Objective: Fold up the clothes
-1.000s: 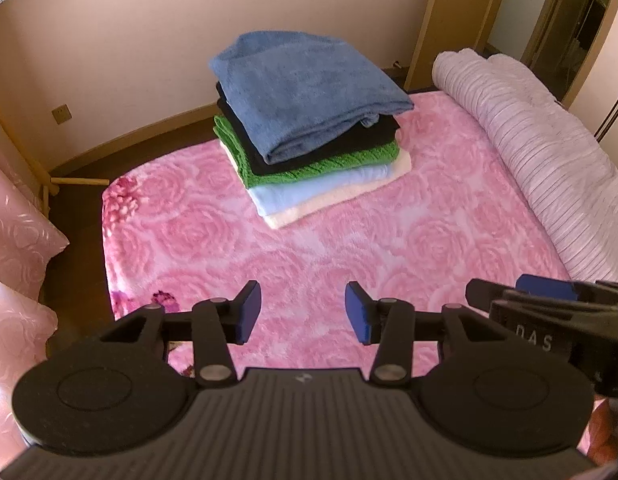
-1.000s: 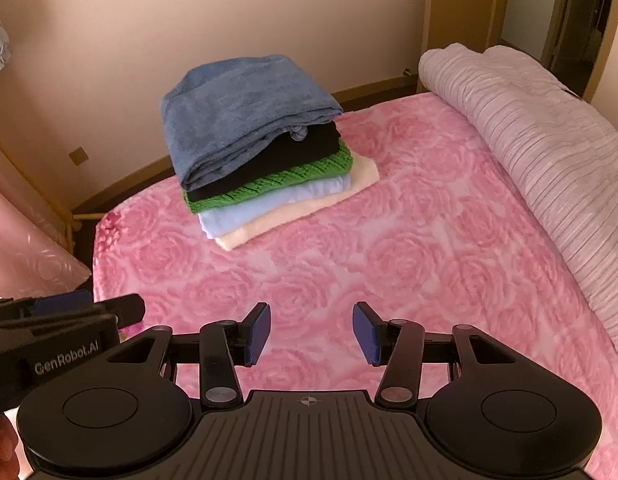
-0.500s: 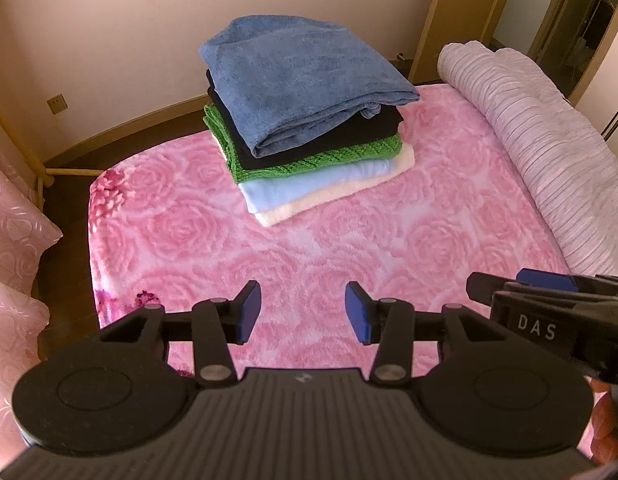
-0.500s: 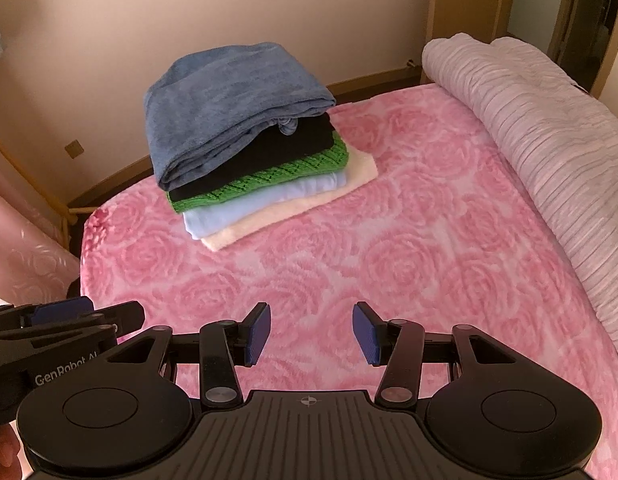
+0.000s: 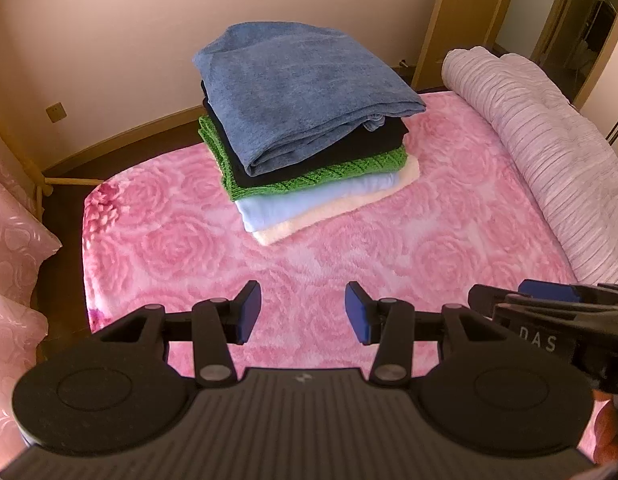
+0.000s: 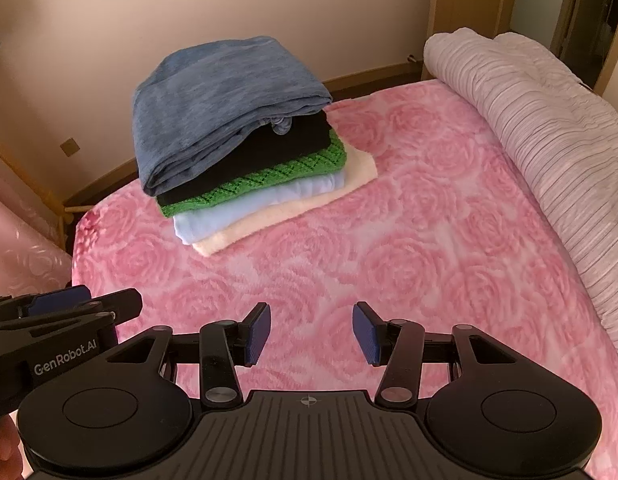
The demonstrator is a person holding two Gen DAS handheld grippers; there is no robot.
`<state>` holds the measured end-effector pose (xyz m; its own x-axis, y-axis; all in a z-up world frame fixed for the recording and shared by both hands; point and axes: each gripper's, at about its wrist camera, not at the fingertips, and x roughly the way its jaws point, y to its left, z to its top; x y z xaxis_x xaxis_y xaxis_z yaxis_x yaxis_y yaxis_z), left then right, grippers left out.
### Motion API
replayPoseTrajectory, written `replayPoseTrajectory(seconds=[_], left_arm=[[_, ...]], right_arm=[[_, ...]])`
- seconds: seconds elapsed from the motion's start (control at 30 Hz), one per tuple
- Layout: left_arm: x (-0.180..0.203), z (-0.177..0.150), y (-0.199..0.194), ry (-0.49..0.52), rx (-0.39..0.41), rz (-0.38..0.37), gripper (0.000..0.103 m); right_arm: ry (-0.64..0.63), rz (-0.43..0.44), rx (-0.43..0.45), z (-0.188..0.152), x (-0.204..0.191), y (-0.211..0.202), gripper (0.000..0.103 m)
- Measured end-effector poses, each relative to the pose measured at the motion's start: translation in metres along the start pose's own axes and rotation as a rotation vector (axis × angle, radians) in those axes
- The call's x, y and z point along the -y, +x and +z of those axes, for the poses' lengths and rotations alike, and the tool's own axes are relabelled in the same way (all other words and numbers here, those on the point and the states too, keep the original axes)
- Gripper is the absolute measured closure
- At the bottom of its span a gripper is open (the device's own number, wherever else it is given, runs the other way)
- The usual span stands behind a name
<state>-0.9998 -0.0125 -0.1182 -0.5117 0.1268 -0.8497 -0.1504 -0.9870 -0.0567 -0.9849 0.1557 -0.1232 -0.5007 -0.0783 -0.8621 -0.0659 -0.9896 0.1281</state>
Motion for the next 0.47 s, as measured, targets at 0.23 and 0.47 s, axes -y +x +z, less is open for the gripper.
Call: replayPoseTrajectory(seconds=[0.23,0.47], left_arm=[[-0.005,0.007,0.002,-0.029,0.021,0.011,0.061],[-0.014,0.011,-0.006,-0.036,0.067,0.047,0.061]], right_arm=[[-0.001,-0.002,0.006,0.005,-0.004,0.0,0.053],[-0.002,-0.001,0.019,0.006,-0.014,-0.008,0.053]])
